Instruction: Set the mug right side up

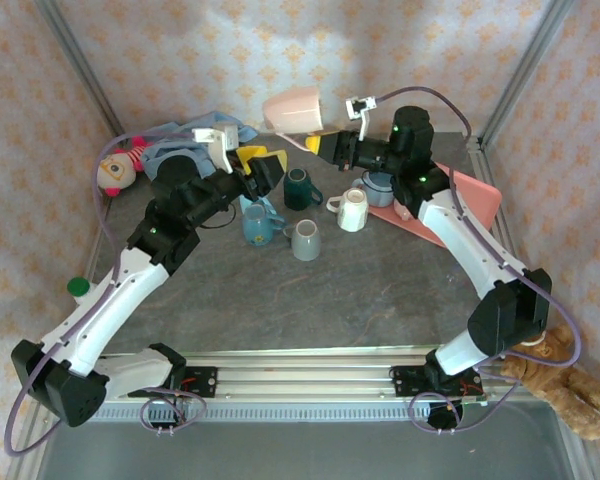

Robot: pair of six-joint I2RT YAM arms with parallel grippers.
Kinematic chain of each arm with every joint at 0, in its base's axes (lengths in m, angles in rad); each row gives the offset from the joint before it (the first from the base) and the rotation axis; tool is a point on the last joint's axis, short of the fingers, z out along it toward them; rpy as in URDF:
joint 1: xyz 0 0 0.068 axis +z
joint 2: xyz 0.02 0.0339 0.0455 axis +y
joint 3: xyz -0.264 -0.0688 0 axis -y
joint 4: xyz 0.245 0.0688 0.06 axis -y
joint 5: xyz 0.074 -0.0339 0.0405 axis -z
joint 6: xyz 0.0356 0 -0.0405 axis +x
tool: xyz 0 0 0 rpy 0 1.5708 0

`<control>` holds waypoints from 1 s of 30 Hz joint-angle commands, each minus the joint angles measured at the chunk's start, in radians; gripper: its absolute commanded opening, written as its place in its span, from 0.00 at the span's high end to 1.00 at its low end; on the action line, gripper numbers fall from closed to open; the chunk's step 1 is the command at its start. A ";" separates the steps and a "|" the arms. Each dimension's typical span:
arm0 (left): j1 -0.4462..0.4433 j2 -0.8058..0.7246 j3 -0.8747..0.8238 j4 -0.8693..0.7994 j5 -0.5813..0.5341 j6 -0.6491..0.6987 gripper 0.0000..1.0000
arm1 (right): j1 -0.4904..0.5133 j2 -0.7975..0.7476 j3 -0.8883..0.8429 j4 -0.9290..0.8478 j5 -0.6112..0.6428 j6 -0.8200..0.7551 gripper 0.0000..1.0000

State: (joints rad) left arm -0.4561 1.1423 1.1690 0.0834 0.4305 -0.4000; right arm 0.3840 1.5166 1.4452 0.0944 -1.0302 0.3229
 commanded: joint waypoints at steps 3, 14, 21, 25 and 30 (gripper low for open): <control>0.006 -0.039 -0.017 -0.124 -0.050 0.090 0.32 | -0.016 -0.094 0.036 -0.076 0.117 -0.127 1.00; 0.005 -0.038 -0.029 -0.246 -0.074 0.196 0.30 | -0.037 -0.142 0.042 -0.231 0.236 -0.229 1.00; 0.006 -0.002 0.023 -0.358 -0.097 0.324 0.29 | -0.042 -0.160 0.075 -0.352 0.341 -0.307 1.00; 0.006 0.020 0.045 -0.382 -0.086 0.342 0.28 | -0.041 -0.170 0.092 -0.427 0.443 -0.334 1.00; 0.006 0.025 0.039 -0.388 -0.082 0.364 0.27 | -0.042 -0.177 0.110 -0.554 0.601 -0.398 1.00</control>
State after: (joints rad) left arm -0.4561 1.1679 1.1812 -0.2825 0.3569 -0.0795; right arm 0.3496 1.3987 1.4887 -0.4412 -0.5568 -0.0071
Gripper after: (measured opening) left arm 0.728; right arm 0.099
